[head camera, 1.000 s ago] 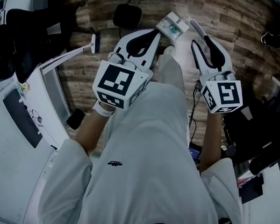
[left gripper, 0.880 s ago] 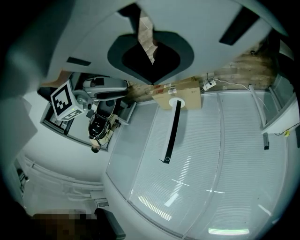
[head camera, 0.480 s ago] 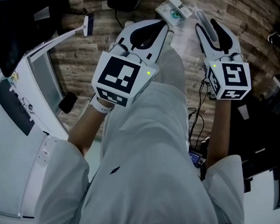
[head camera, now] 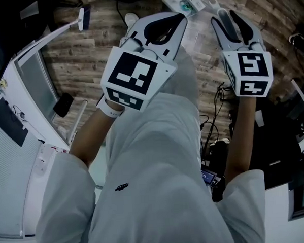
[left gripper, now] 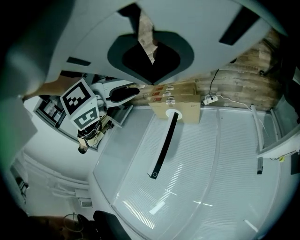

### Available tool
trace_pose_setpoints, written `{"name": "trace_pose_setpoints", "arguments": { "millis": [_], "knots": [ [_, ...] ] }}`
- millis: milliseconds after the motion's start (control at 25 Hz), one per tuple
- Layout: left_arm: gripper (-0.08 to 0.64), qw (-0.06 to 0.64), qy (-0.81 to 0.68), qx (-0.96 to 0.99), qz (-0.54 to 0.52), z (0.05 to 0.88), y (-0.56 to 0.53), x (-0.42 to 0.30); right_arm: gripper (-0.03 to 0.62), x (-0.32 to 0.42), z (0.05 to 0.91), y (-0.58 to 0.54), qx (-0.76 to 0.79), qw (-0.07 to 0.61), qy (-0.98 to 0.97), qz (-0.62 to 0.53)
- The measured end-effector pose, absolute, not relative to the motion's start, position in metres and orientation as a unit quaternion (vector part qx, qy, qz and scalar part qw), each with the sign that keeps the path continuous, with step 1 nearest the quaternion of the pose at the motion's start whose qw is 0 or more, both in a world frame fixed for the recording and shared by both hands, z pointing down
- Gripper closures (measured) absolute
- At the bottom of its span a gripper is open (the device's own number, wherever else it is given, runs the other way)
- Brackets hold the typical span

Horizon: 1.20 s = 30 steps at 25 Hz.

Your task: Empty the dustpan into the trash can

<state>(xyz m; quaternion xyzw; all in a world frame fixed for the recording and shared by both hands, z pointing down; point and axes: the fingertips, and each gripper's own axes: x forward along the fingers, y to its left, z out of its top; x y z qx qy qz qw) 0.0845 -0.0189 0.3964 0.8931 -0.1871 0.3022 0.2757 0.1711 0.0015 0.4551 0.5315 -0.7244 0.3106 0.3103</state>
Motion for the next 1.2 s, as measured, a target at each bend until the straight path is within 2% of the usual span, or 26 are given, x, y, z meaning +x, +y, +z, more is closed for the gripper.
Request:
{"name": "trace_pose_setpoints", "arguments": {
  "millis": [520, 800, 920, 1200],
  "knots": [
    [0.560, 0.308, -0.192, 0.885, 0.292, 0.438, -0.015, 0.075, 0.379, 0.171, 0.512, 0.003, 0.490, 0.385, -0.695, 0.358],
    [0.560, 0.322, -0.188, 0.881, 0.293, 0.455, -0.011, 0.071, 0.439, 0.173, 0.526, 0.000, 0.477, 0.420, -0.682, 0.363],
    [0.560, 0.324, -0.179, 0.882, 0.291, 0.456, -0.009, 0.076, 0.437, 0.173, 0.530, -0.001, 0.477, 0.411, -0.674, 0.387],
    [0.560, 0.327, -0.176, 0.884, 0.285, 0.455, -0.013, 0.076, 0.466, 0.176, 0.542, 0.003, 0.477, 0.457, -0.650, 0.377]
  ]
}}
